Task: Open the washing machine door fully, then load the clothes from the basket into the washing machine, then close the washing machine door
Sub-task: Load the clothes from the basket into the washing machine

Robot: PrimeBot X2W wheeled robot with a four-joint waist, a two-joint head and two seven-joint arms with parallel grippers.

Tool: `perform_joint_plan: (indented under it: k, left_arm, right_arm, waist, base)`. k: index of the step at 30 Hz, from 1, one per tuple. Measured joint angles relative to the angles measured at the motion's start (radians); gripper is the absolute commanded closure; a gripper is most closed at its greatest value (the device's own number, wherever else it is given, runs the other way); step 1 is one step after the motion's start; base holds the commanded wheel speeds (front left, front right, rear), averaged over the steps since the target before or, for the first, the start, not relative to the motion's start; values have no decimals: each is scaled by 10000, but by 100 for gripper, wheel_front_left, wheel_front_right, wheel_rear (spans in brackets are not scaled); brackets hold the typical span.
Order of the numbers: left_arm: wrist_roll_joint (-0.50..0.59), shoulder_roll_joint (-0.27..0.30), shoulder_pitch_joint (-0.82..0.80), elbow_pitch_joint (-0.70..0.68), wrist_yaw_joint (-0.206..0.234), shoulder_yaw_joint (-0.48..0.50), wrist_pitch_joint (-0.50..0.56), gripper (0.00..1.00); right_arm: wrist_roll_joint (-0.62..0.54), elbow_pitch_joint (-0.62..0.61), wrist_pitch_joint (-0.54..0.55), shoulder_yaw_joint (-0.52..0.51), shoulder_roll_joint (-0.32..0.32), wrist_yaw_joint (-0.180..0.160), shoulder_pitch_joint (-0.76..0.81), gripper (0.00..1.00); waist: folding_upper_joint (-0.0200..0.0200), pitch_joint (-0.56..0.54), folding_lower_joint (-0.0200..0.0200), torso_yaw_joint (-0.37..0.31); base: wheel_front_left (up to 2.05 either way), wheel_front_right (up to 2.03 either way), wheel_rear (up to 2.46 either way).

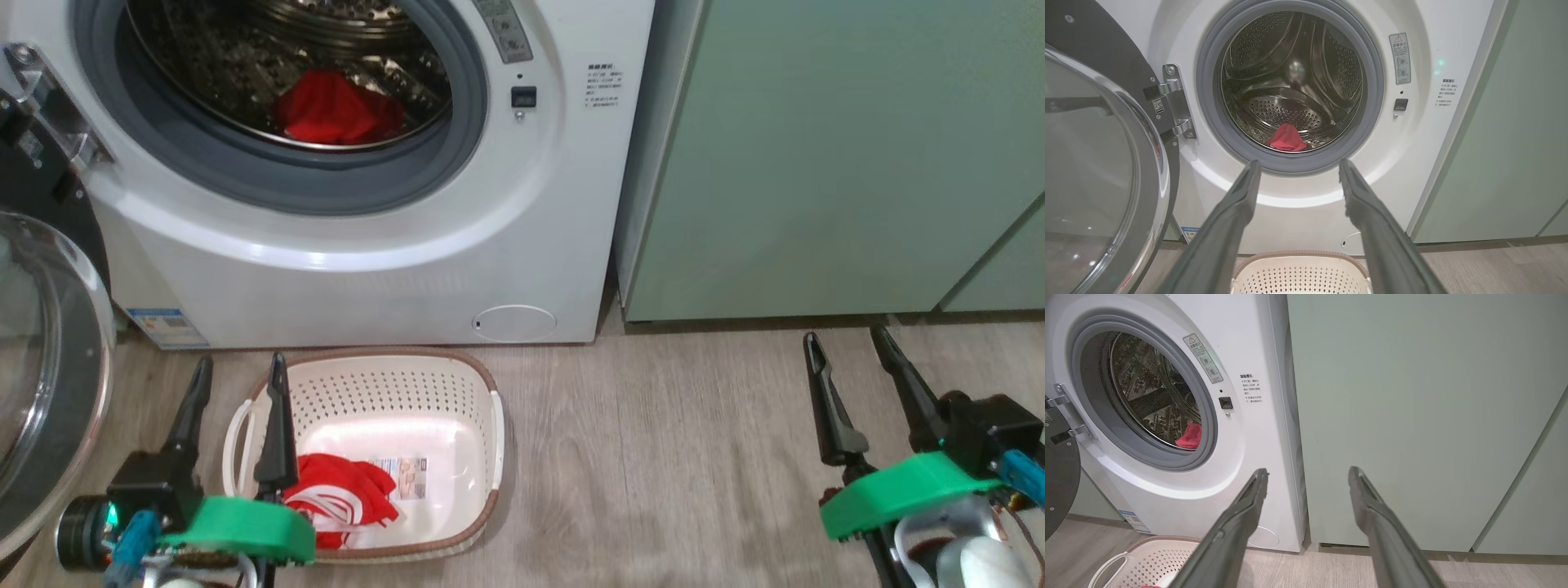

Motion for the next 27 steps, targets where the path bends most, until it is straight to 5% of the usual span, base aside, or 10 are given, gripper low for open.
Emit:
perform_joint_plan:
  k: [27]
  left_arm:
    - [2,-50,127,466,-56,75,2,0]
  right_arm:
    - [2,-286,171,-21,8,0,158,0]
  waist:
    - [-1,-34,0,101]
  base:
    - [0,0,0]
